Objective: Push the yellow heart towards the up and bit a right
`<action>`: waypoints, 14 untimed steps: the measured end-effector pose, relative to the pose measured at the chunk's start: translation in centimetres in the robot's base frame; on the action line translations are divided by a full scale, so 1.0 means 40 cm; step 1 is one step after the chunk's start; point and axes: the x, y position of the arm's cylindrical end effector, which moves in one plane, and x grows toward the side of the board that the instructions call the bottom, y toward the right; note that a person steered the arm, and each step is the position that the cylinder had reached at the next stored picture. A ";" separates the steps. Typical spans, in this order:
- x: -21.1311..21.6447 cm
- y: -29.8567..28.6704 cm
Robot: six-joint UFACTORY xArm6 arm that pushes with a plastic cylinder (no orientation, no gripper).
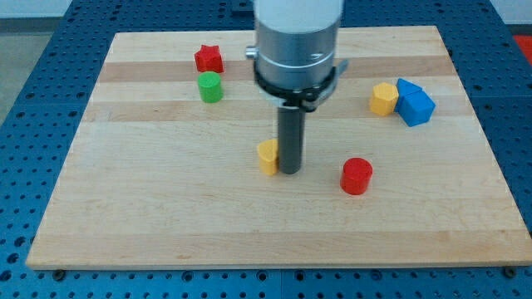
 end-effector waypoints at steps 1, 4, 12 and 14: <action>0.025 -0.070; 0.014 -0.202; -0.184 0.078; -0.243 0.063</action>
